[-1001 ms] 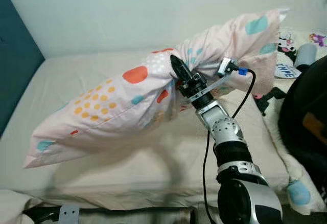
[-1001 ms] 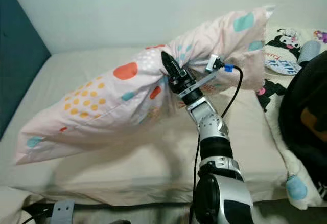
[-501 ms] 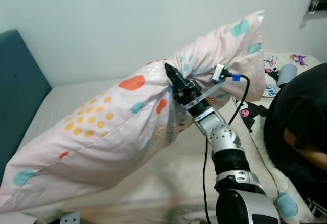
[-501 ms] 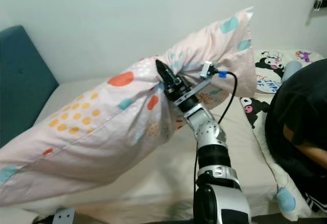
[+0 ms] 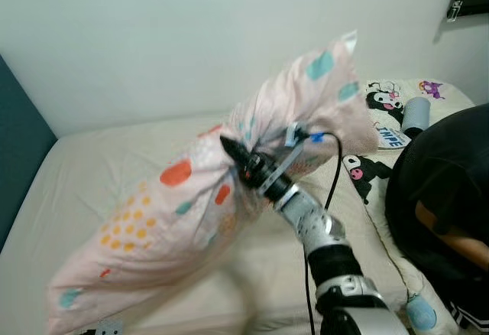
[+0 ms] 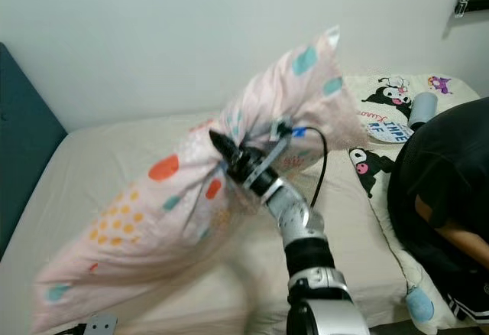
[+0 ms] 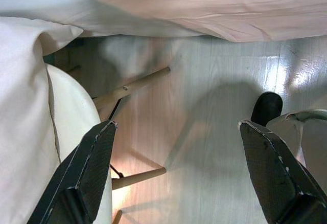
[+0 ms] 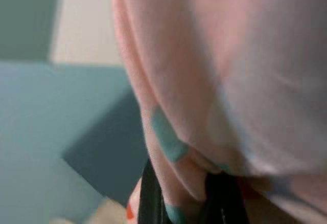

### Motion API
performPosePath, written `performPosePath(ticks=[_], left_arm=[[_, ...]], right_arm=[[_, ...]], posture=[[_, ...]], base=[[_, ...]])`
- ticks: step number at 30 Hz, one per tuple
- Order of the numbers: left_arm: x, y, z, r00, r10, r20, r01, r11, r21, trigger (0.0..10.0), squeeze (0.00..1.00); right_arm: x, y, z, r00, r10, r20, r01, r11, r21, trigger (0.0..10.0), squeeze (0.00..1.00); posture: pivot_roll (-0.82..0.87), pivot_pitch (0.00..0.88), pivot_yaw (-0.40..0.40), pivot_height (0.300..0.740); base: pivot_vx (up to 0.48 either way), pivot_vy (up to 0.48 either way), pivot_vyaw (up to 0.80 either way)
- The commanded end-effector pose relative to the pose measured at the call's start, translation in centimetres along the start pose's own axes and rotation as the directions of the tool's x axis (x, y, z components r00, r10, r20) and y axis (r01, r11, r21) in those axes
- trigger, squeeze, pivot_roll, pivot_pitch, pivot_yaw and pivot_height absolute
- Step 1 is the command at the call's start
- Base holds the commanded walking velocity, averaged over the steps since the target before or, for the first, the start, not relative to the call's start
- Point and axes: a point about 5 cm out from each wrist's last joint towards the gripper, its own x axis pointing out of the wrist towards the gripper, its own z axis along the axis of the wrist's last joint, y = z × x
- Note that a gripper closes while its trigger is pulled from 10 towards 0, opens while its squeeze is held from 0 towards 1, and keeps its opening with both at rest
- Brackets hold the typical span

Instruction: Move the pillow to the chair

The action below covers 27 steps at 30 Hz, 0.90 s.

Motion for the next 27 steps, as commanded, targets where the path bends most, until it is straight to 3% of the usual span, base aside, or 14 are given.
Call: performPosePath(ticks=[1, 4, 6, 15, 27], left_arm=[[0.0, 0.5, -0.6, 1.0, 0.002, -0.023, -0.002, 1.0, 0.021, 10.0, 0.0], [0.0, 0.4, -0.6, 1.0, -0.002, -0.023, 0.003, 1.0, 0.025, 10.0, 0.0], [-0.1, 0.3, -0.6, 1.0, -0.008, -0.023, 0.009, 0.999, 0.033, 10.0, 0.0], [-0.1, 0.1, -0.6, 0.999, -0.028, -0.027, 0.03, 0.997, 0.07, 10.0, 0.0], [0.0, 0.0, -0.6, 0.999, -0.035, -0.035, 0.037, 0.997, 0.072, 10.0, 0.0]], right_arm=[[1.2, 1.5, -1.2, 0.999, 0.044, 0.014, -0.044, 0.999, -0.012, 10.0, 0.0], [1.0, 1.8, -1.6, 0.997, 0.073, 0.003, -0.073, 0.997, -0.009, 10.0, 0.0], [0.8, 3.3, -1.3, 0.983, 0.184, 0.026, -0.183, 0.983, -0.034, 10.0, 0.0], [1.3, 5.4, -0.2, 0.947, 0.318, 0.049, -0.314, 0.947, -0.062, 10.0, 0.0], [1.3, 5.9, -0.3, 0.94, 0.338, 0.038, -0.335, 0.939, -0.078, 10.0, 0.0]], posture=[[-0.04, 0.022, 0.049, 0.74], [-0.04, 0.023, 0.049, 0.74], [-0.04, 0.023, 0.049, 0.74], [-0.05, 0.013, 0.054, 0.74], [-0.04, 0.011, 0.056, 0.74]], base=[[0.0, 0.0, 0.0], [0.0, 0.0, 0.0], [0.0, 0.0, 0.8], [0.0, 0.0, 0.8], [0.0, 0.0, 0.8]])
